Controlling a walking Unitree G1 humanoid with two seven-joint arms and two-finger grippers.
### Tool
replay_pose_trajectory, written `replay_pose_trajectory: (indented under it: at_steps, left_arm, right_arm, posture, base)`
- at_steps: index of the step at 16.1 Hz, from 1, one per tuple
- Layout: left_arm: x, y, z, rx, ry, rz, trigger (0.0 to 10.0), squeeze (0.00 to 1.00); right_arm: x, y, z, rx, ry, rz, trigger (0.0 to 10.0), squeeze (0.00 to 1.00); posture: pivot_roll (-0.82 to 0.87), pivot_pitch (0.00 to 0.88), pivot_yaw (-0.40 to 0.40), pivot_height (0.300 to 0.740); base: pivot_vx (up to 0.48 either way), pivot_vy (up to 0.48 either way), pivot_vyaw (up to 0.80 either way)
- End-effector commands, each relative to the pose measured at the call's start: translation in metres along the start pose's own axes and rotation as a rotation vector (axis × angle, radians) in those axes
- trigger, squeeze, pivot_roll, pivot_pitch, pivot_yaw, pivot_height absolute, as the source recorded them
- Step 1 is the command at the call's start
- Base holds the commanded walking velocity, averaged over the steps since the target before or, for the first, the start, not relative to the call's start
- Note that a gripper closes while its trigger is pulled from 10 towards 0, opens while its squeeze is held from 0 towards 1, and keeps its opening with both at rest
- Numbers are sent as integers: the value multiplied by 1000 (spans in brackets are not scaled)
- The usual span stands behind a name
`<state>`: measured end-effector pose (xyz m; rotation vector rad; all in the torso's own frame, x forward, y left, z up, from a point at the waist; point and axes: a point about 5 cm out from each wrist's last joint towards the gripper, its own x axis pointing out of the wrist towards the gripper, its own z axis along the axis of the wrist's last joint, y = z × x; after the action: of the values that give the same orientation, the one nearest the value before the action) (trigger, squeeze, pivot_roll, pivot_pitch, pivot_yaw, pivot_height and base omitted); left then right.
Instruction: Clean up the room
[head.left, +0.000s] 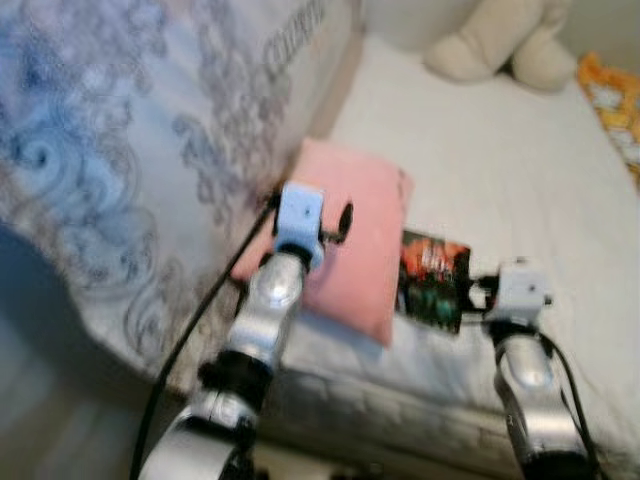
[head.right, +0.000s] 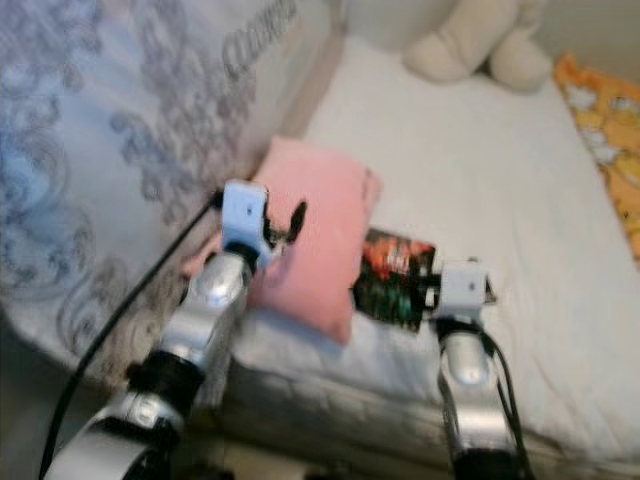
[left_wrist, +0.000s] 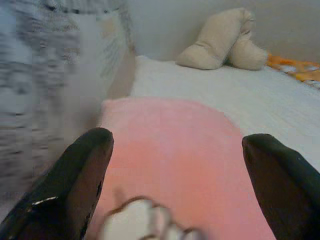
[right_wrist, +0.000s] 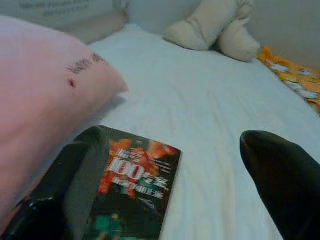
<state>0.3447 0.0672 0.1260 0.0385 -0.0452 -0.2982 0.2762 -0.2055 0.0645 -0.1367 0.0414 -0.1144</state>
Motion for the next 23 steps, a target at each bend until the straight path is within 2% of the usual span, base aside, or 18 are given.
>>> replay_pose_trajectory:
  at_steps: [1,2,3,4,5,7,10,11,13,14,15,18,22,23]
  left_arm:
    - [1,-10,8,-46,-46,-55,10000,0]
    - [0,-12,9,-95,-63,-81,10000,0]
    - [-2,-12,9,-108,-75,-93,10000,0]
    - [-2,-12,9,-108,-75,-93,10000,0]
    - [-10,-14,4,-111,-73,-127,10000,0]
    - [-12,-16,3,-111,-82,-150,10000,0]
    - [-10,-17,4,-25,-97,-187,10000,0]
    - [-10,-16,2,-20,-89,-186,10000,0]
    - [-9,3,-22,-57,71,-117,10000,0]
    - [-9,5,-25,-53,91,-109,10000,0]
    - [-8,7,-32,-4,146,-117,10000,0]
    - [-5,4,-31,-3,143,-165,10000,0]
    - [-5,4,-31,-3,143,-165,10000,0]
    - [-4,1,-32,3,151,-169,10000,0]
  right_arm:
    - [-2,-8,-4,-17,24,-19,10000,0]
    - [-2,-8,-6,-40,36,-23,10000,0]
    - [-2,-9,-7,-49,44,-24,10000,0]
    - [-2,-9,-7,-49,44,-24,10000,0]
    - [-2,-8,-10,-44,66,-31,10000,0]
    - [-2,-12,-14,-45,91,-72,10000,0]
    - [1,-5,-14,-8,93,-51,10000,0]
    - [1,-2,-14,-4,93,-45,10000,0]
    - [3,11,-9,26,58,1,10000,0]
    - [3,12,-8,34,55,3,10000,0]
    - [3,11,-8,42,53,-6,10000,0]
    - [3,8,-7,50,43,-23,10000,0]
    - [3,8,-7,50,43,-23,10000,0]
    - [1,7,-10,56,48,-24,10000,0]
  posture:
    - [1,0,-32,740]
    - [-3,0,-26,740]
    - [-3,0,-26,740]
    - [-3,0,-26,740]
    - [-14,0,1,740]
    - [-11,0,6,740]
    - [-1,0,7,740]
    - [3,0,9,740]
    - [1,0,18,740]
    - [-2,0,23,740]
    - [-8,0,29,740]
    - [-17,0,37,740]
    - [-17,0,37,740]
    - [-2,0,8,740]
  base:
    - [0,-472,0]
    - [0,-472,0]
    - [0,-480,0]
    - [0,-480,0]
    - [0,-480,0]
    - [0,-480,0]
    - [0,-480,0]
    - [0,-480,0]
    - [0,-480,-744]
    - [0,-480,-744]
    - [0,0,-738]
    - [0,0,-731]
    - [0,0,-731]
    - [0,0,-731]
